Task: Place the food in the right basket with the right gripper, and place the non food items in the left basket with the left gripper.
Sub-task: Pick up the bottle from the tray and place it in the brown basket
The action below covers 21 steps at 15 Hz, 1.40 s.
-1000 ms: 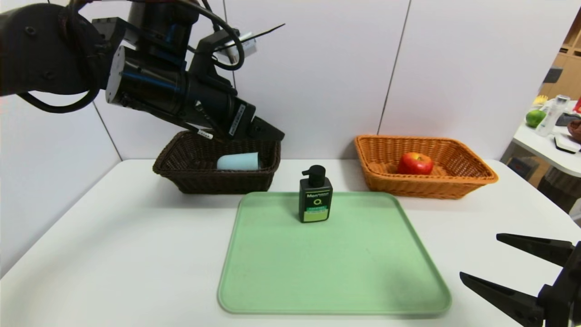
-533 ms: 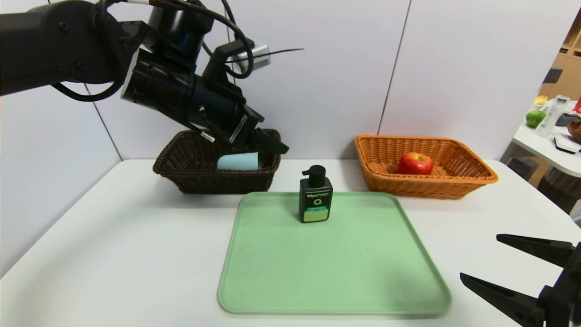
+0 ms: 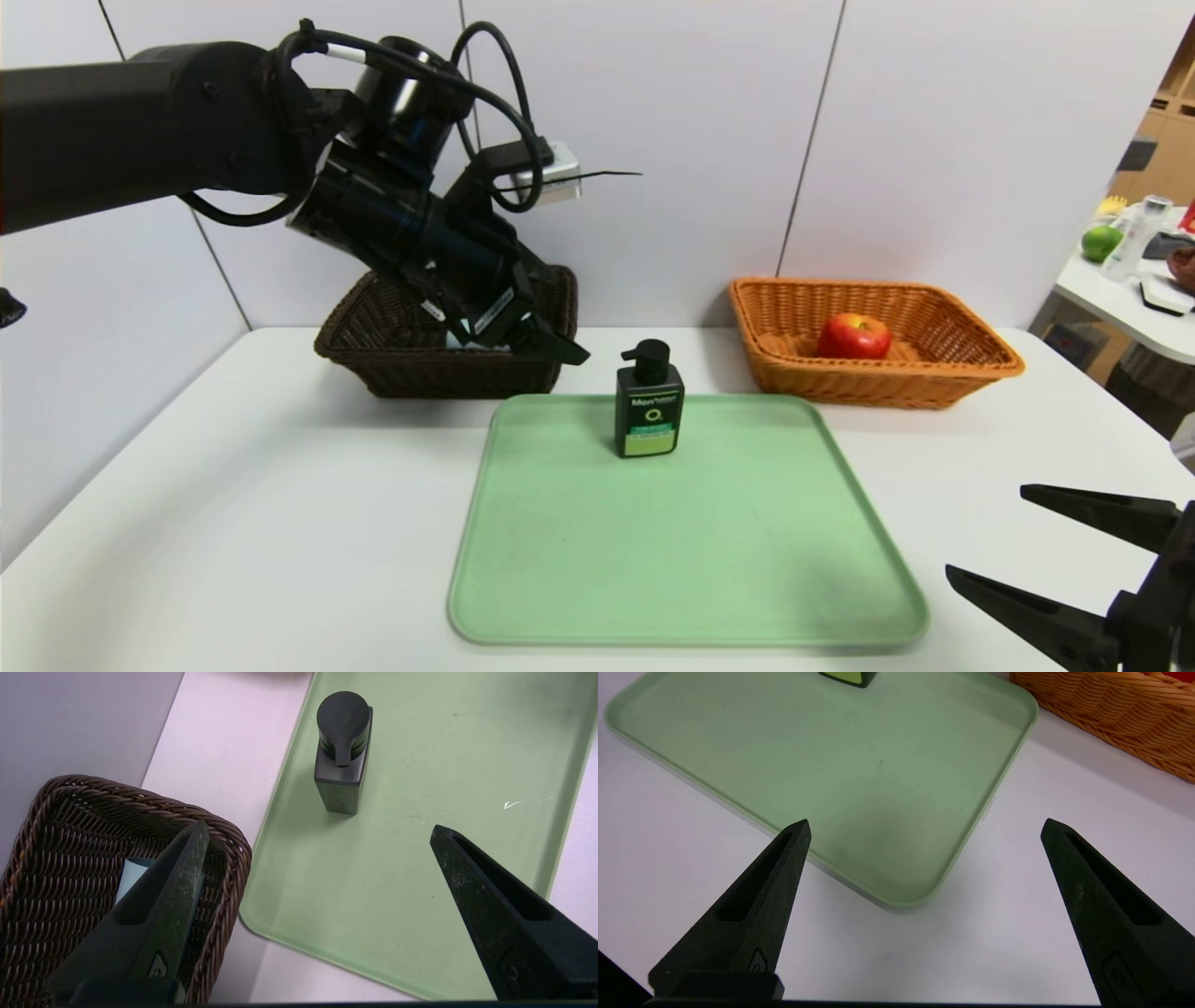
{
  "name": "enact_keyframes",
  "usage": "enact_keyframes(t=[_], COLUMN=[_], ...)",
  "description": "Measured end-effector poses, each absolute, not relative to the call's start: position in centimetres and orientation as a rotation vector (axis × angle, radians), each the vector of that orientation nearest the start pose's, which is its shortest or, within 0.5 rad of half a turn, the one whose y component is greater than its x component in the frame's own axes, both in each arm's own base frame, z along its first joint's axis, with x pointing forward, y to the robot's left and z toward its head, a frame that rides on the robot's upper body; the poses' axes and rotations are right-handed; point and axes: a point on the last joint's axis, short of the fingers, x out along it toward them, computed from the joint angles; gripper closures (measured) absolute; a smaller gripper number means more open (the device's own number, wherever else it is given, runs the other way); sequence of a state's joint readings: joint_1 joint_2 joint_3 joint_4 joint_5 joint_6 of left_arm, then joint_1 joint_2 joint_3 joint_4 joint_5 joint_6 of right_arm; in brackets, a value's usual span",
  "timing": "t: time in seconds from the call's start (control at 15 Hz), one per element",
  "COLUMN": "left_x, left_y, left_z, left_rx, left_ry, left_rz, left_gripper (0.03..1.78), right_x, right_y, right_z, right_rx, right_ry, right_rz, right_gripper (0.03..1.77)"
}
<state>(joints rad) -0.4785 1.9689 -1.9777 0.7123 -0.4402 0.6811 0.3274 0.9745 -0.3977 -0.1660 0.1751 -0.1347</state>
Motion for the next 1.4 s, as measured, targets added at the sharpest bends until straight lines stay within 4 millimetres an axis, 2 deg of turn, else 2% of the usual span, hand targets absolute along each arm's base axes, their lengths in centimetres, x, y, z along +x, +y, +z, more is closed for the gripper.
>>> enact_keyframes(t=[0.4, 0.67, 1.4], left_x=[32.7, 32.9, 34.2], left_y=[-19.7, -20.5, -23.6], left_z=[28.5, 27.7, 23.6], left_rx=[0.628, 0.623, 0.624], left_ry=[0.334, 0.353, 0.426], left_rz=[-1.115, -1.134, -1.211], left_gripper=[0.12, 0.12, 0.12], right_x=[10.1, 10.1, 10.1], right_y=[4.1, 4.1, 4.1], right_z=[17.4, 17.3, 17.3], right_rx=[-0.165, -0.164, -0.160], right_ry=[0.376, 0.378, 0.378], right_rz=[0.543, 0.546, 0.546], right_gripper=[0.10, 0.10, 0.10])
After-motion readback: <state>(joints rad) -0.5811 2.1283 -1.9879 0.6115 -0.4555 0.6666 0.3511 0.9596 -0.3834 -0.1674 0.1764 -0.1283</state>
